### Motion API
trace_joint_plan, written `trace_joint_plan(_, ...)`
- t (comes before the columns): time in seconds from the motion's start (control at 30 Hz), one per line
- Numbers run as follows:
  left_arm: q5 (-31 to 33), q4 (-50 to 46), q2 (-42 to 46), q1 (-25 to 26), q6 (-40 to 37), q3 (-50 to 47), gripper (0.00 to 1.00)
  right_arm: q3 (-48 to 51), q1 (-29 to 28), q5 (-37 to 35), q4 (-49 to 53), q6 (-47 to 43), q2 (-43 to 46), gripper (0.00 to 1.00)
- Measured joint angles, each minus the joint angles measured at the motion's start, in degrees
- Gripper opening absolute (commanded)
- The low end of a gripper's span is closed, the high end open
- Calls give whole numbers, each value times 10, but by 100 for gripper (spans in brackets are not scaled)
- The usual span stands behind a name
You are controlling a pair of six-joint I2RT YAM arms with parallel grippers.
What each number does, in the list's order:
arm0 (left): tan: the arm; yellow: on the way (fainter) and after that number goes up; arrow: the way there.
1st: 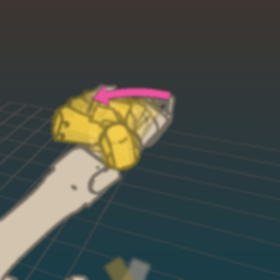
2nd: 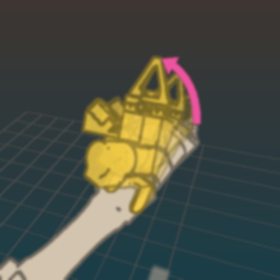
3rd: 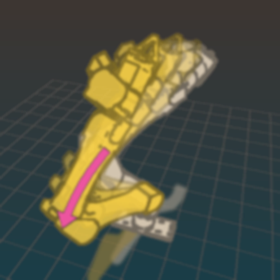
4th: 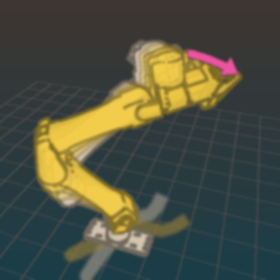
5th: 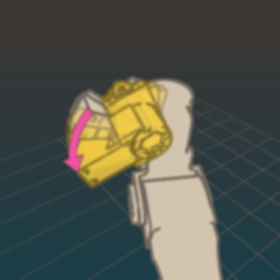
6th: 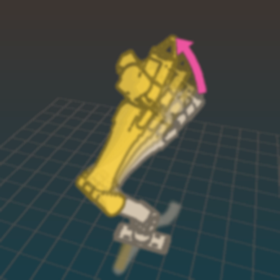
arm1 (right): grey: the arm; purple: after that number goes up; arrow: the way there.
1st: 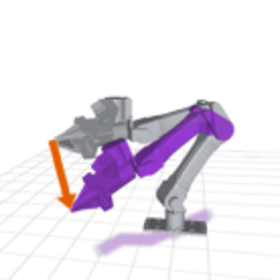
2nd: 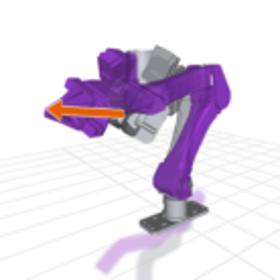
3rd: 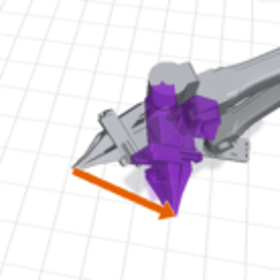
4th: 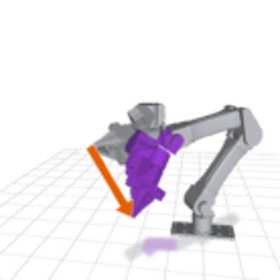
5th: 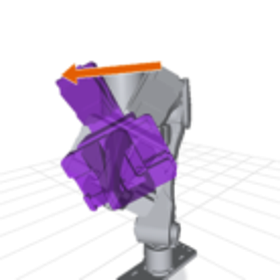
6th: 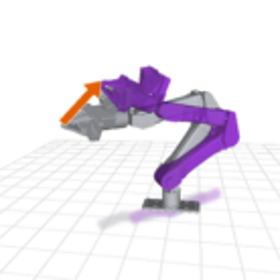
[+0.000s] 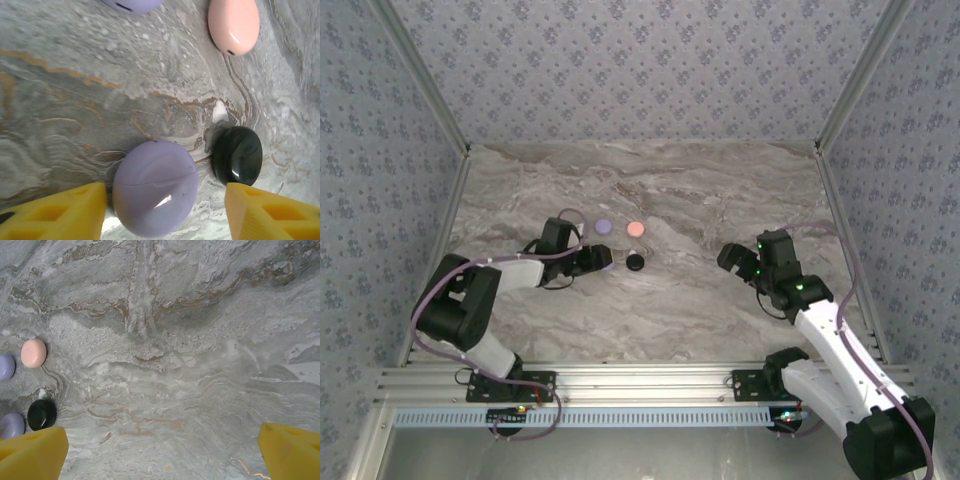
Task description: Insert wireless bluetooth earbuds into charging case
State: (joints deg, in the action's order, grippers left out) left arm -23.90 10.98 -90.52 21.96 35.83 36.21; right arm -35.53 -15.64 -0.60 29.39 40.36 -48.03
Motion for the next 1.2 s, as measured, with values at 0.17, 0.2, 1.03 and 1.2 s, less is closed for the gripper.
trace_joint_plan(0.17,24,-32,73,-31,-22,-17,82,-8,50,5,-1,-37,0,100)
trace_joint_plan(0.2,30,-39,97,-38,-26,-19,86,-11,64,5,-1,-48,0,100)
trace_joint_plan(1.03,400,9,349,-167,-256,-161,99,177,207,3,-577,-358,-236,100)
trace_joint_plan(1.2,397,73,271,-169,-302,-182,99,172,205,33,-694,-385,-324,100)
